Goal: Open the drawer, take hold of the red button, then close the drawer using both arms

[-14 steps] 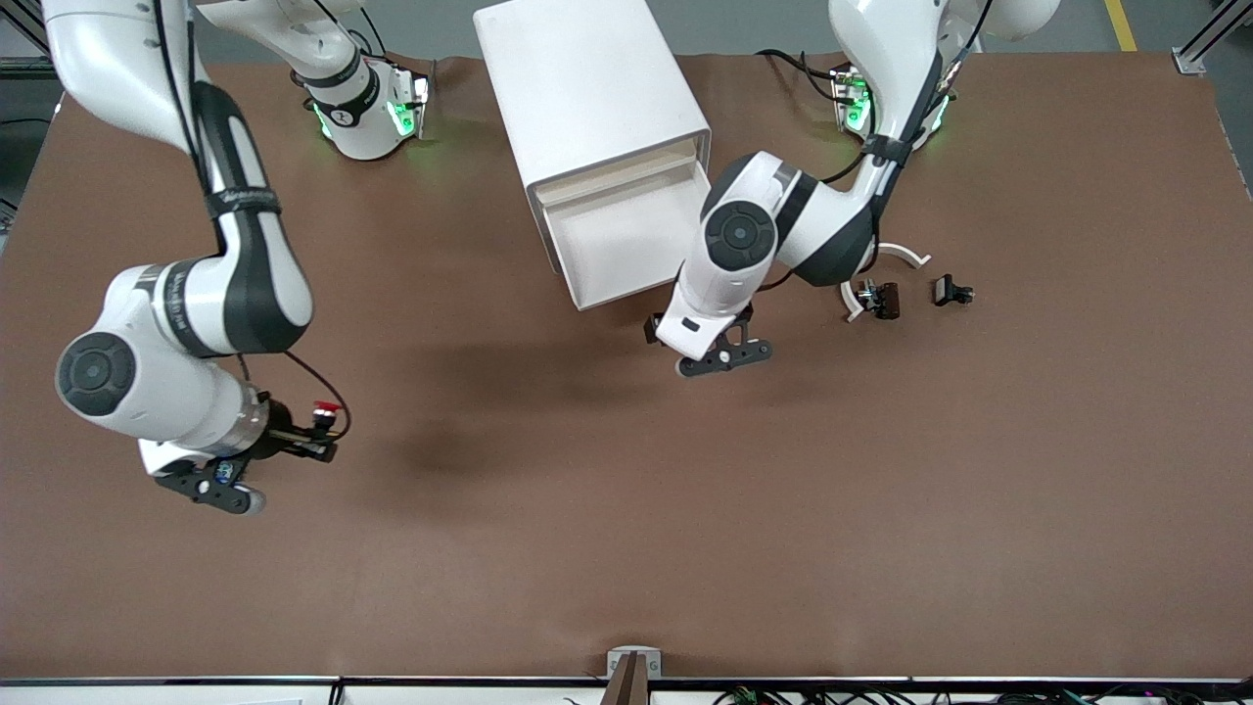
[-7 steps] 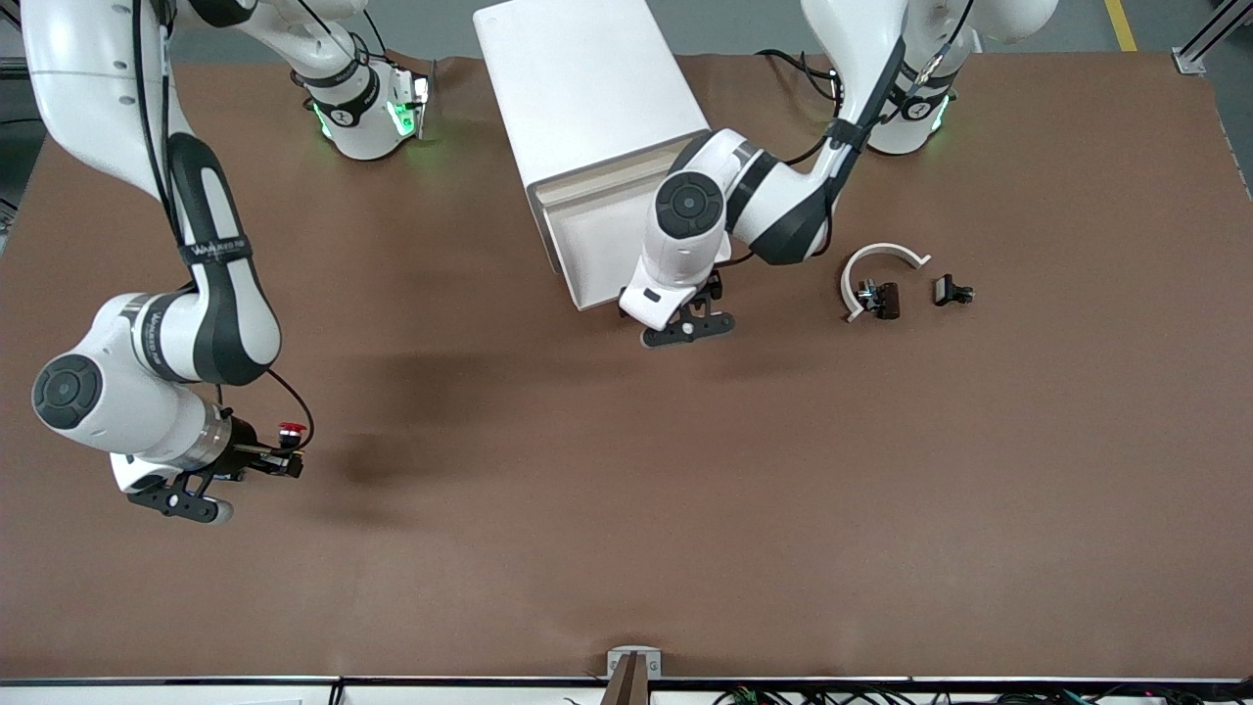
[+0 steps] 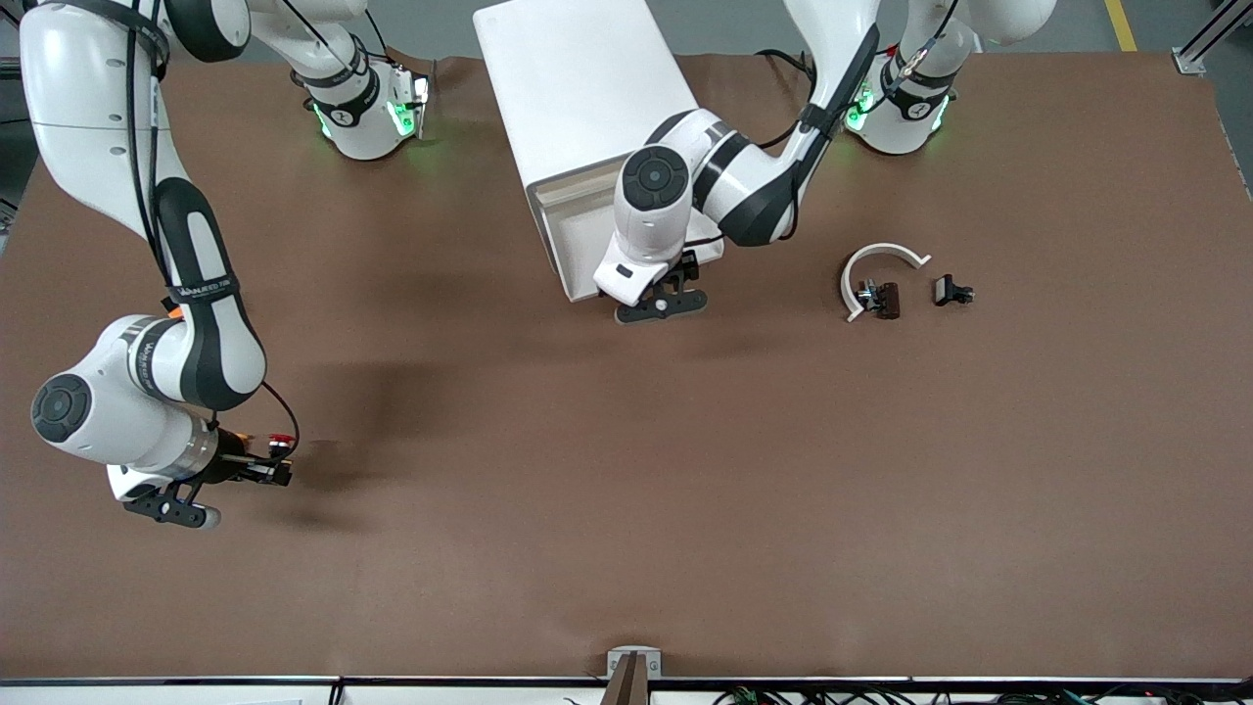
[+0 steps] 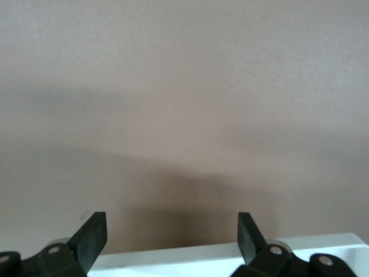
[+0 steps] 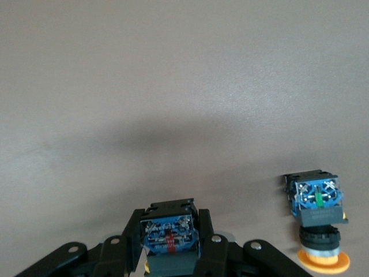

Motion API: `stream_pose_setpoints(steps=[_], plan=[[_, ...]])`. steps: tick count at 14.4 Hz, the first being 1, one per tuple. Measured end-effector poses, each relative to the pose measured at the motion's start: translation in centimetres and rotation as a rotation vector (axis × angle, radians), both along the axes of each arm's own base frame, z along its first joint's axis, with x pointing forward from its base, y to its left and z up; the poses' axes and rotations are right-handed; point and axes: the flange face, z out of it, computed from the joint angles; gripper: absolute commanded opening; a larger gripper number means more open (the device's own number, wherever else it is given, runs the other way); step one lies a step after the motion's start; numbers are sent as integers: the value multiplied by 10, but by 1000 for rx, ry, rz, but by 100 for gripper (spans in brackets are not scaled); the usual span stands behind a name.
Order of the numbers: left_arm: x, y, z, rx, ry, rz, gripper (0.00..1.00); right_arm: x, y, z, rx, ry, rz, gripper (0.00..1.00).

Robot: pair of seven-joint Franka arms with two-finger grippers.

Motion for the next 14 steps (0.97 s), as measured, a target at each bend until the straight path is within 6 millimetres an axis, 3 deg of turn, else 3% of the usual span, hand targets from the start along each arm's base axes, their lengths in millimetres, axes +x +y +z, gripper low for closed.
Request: stream_pose_setpoints(steps=[3, 9, 14], plan=[[-20, -15, -2, 1, 20, 11, 100, -3, -7, -17, -7, -1, 13, 0], [-68, -40, -9, 27, 122, 14, 100, -7, -14, -33, -1, 13, 10, 0], [-78, -42, -12, 1, 209, 57, 100, -14, -12, -48, 37, 33, 7, 0]])
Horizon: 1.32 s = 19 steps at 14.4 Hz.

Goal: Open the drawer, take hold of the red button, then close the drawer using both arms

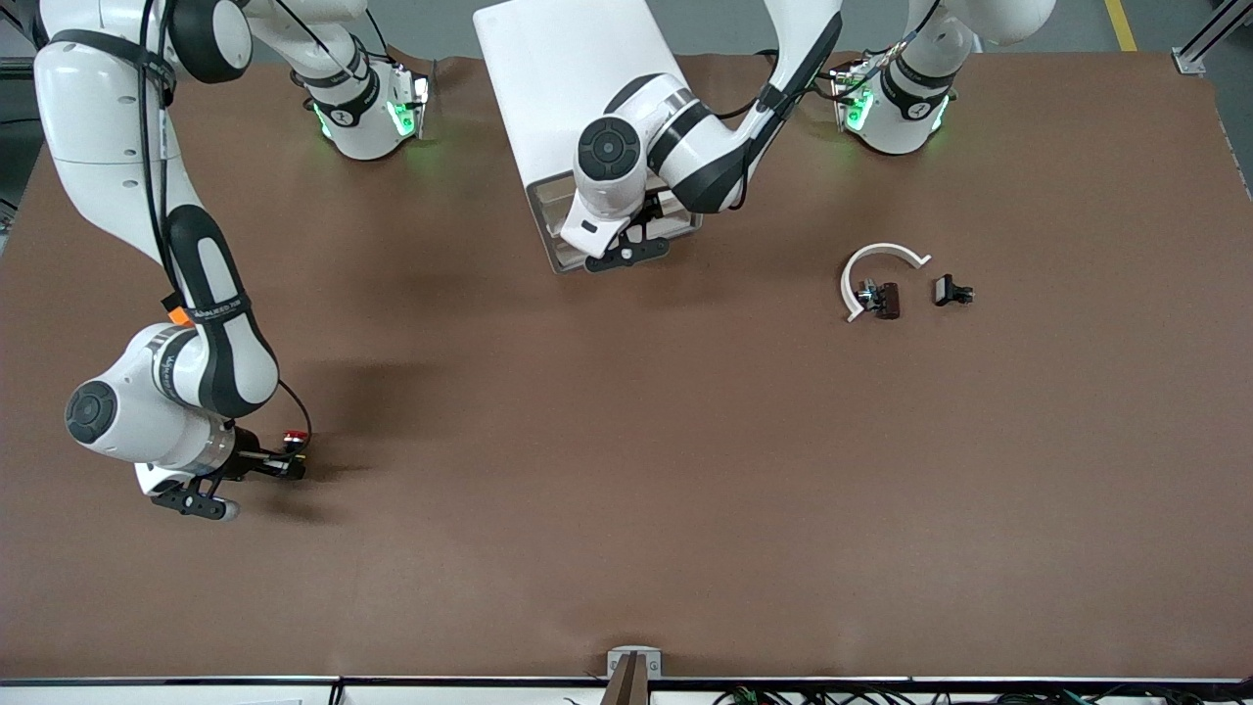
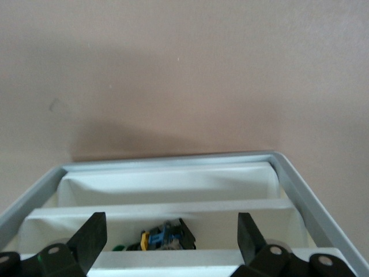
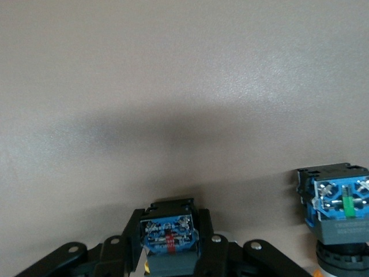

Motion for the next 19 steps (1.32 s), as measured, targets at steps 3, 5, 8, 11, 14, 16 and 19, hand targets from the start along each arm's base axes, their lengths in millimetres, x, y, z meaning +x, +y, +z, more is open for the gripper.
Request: stream_pose_setpoints(steps=[3, 5, 8, 11, 14, 16, 19], plan=[[-3, -1, -8, -14, 48, 35, 100, 0, -5, 0, 0, -1, 3, 0], [-5, -1, -14, -27, 90, 68, 100, -1, -9, 0, -1, -1, 3, 0], [1, 3, -17, -38, 136, 109, 100, -2, -14, 0, 0, -1, 0, 99], [2, 4, -18, -40, 145, 117, 100, -2, -14, 0, 2, -1, -2, 100], [9, 7, -16, -45, 138, 127, 100, 2, -11, 8, 6, -6, 1, 100], [28, 16, -12, -37, 96, 125, 100, 6, -9, 26, 21, 18, 14, 100], [74, 40, 2, -33, 22, 146, 100, 14, -8, 80, -7, 67, 81, 100]])
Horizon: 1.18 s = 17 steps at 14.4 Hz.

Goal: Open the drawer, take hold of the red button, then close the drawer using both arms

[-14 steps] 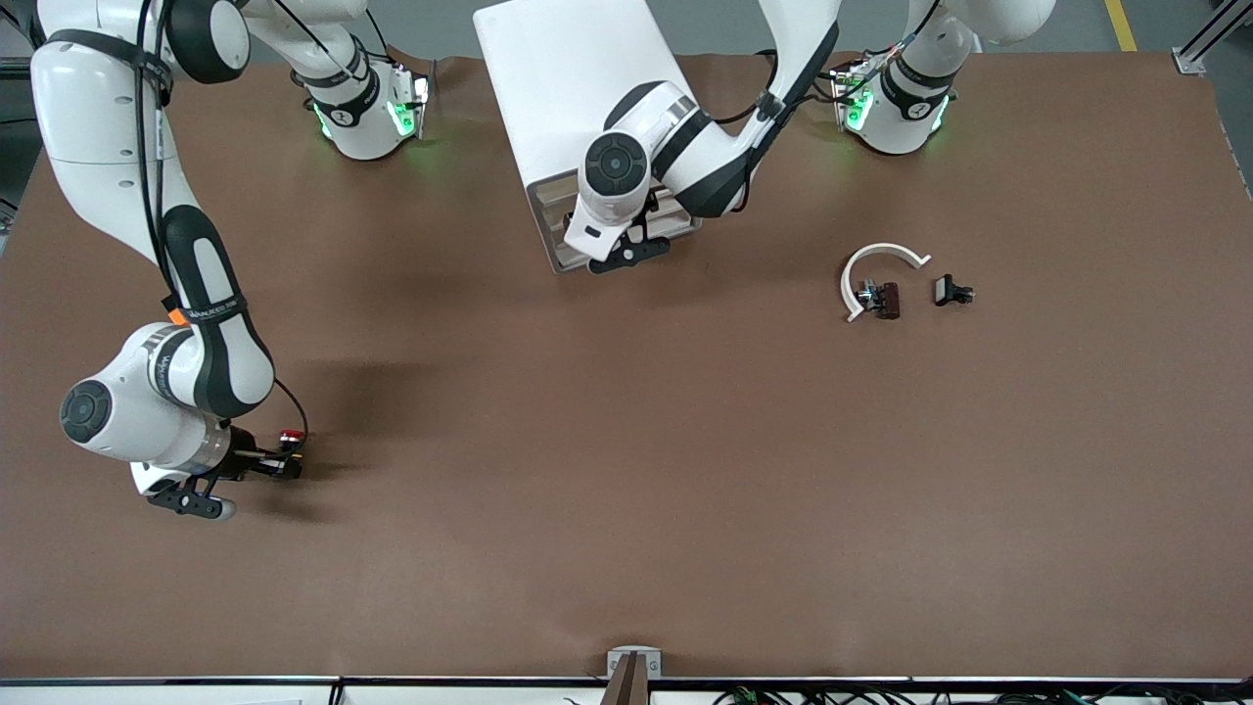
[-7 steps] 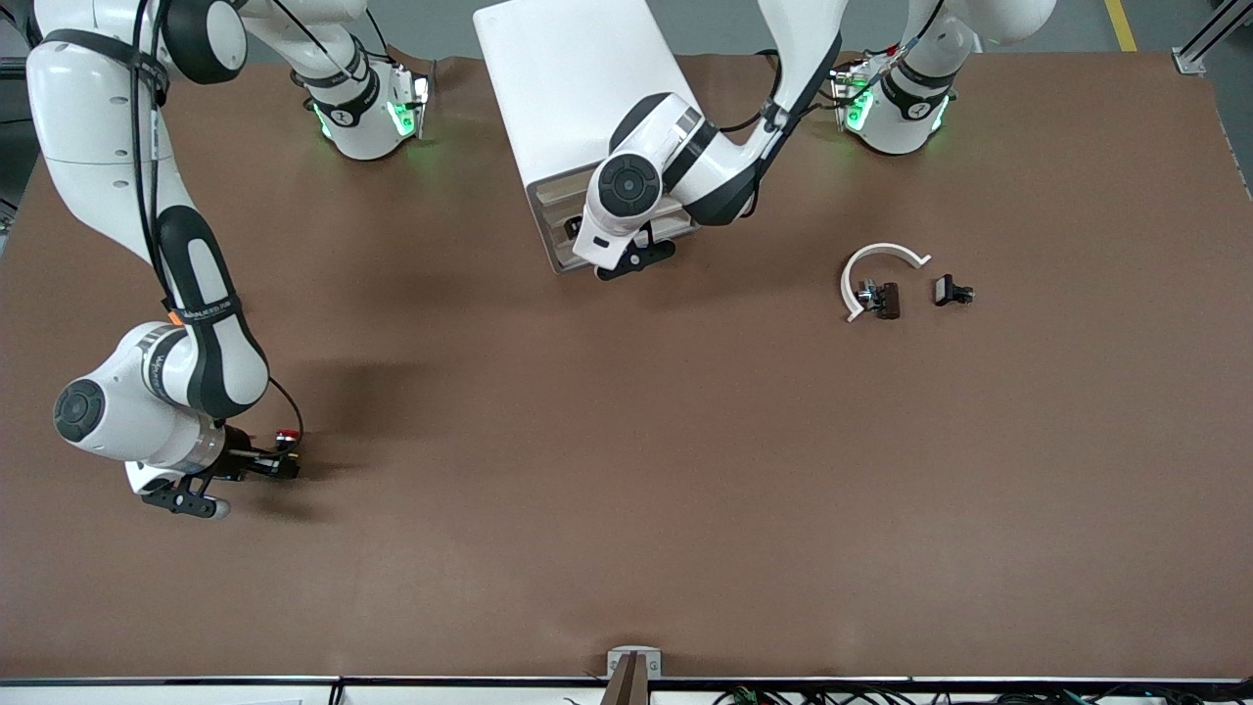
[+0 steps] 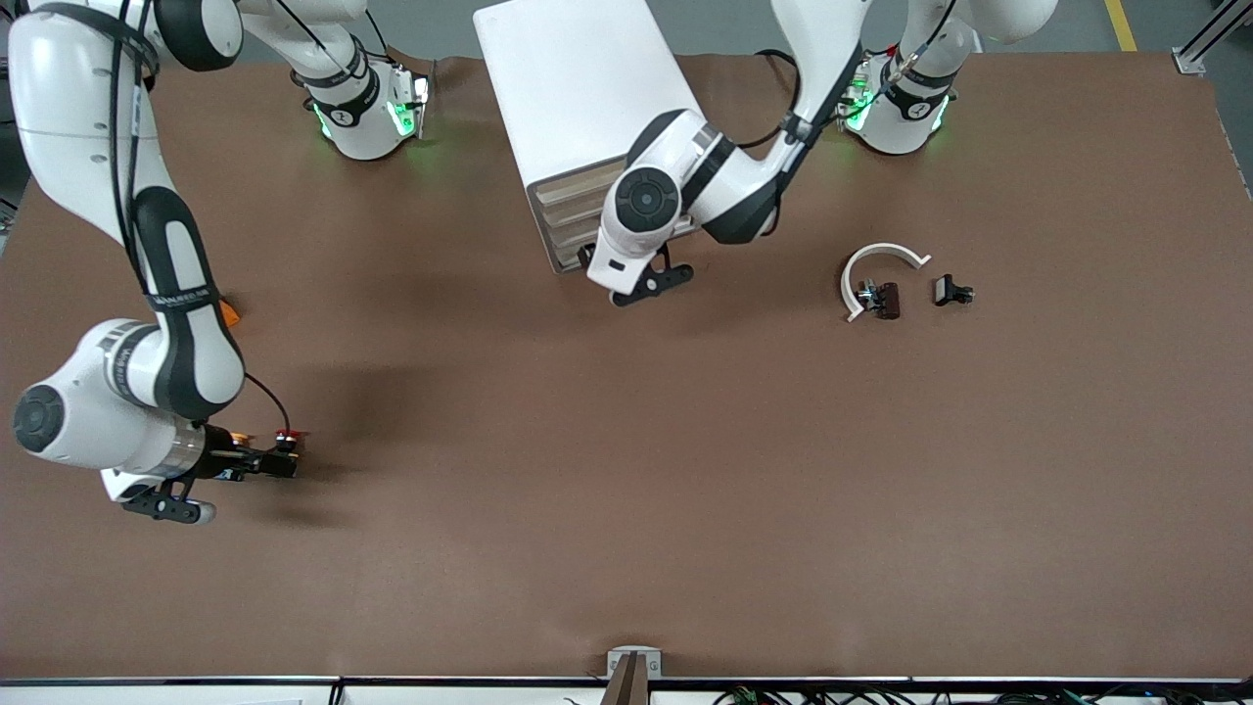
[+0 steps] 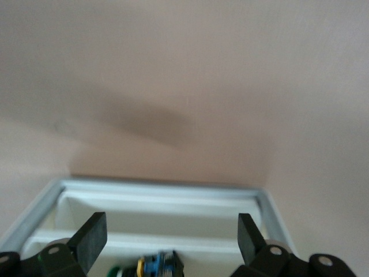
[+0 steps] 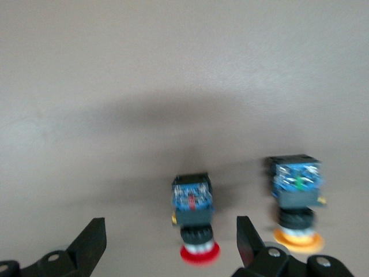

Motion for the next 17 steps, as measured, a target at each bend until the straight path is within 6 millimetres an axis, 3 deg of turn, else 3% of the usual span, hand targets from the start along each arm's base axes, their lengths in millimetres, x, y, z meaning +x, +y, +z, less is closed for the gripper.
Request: stream_pose_setpoints(steps=[4, 7, 12, 14, 17], plan=[[72, 50, 34, -48, -81, 30, 100, -7, -6, 89, -116, 20, 88, 100], [108, 99, 70, -78, -111, 30, 100, -31, -10, 151, -114, 74, 112, 100], [143, 223, 164, -51, -137, -6, 100, -84, -31, 271, -102, 45, 82, 100], [146, 268, 197, 1, -168, 15, 100, -101, -34, 296, -100, 27, 75, 100], [153, 324, 233, 13, -225, 91, 100, -110, -33, 294, -96, 25, 77, 100]])
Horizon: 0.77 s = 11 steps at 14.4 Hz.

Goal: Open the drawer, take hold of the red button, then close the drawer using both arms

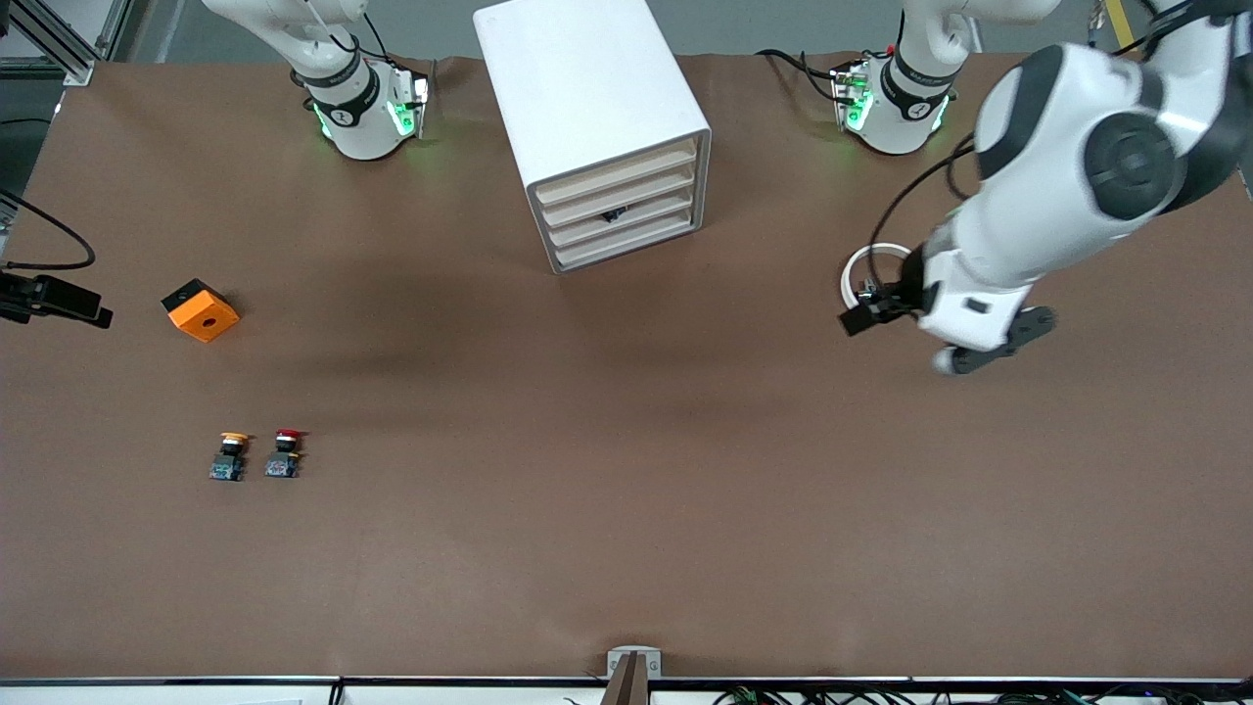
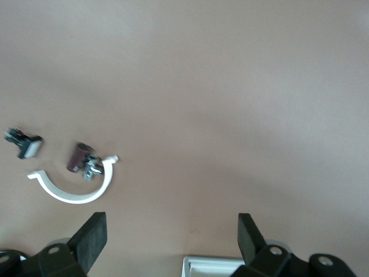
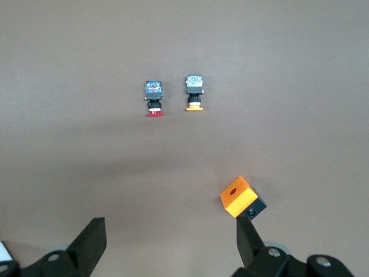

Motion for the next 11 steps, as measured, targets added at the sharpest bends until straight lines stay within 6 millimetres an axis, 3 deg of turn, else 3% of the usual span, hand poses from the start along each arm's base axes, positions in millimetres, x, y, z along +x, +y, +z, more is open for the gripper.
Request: stream_pose_setpoints(steps=[4, 8, 11], plan=[[7, 64, 28, -9, -48, 81, 100, 0, 2, -7, 4, 7, 30, 100], [-1, 84, 39, 59, -49, 4, 100, 0, 1, -5, 3, 4, 54, 100], [-9, 118, 53, 60, -45, -73, 100, -2, 0, 19, -3, -17, 52, 100]])
